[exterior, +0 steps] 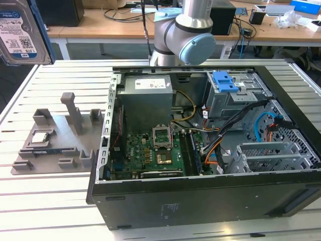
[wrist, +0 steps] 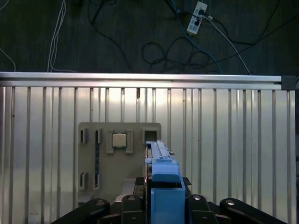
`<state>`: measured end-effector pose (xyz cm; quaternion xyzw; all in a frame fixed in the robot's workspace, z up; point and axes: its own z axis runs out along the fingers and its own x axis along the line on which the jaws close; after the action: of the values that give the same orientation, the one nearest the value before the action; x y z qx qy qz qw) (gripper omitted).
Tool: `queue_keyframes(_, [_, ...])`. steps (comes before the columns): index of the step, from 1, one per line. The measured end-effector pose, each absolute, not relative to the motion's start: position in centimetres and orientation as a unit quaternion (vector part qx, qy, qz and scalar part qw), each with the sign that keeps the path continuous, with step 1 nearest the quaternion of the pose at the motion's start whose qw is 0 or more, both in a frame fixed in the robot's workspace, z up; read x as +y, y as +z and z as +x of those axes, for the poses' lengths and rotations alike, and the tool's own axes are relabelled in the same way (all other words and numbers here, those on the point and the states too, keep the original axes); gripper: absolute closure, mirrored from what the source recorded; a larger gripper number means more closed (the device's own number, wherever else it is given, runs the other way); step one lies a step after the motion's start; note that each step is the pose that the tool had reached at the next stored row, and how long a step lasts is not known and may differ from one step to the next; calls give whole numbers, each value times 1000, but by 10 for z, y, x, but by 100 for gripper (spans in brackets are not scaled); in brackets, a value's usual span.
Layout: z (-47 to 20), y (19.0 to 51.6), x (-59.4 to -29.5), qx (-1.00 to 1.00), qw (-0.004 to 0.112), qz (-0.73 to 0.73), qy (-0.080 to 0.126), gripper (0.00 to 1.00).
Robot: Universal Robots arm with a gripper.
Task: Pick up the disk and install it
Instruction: 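Pick up the disk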
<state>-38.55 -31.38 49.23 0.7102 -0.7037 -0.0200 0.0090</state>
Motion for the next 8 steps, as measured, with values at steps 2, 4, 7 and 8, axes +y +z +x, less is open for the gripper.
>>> queue_keyframes(2, [-386, 495, -314, -704, 9, 710, -20, 63])
queue_keyframes(4, [-385, 497, -314, -704, 9, 710, -20, 63])
queue_keyframes(7, [-386, 500, -314, -704, 9, 710, -20, 63])
queue_keyframes(8, [-386, 501, -314, -704, 9, 710, -20, 63])
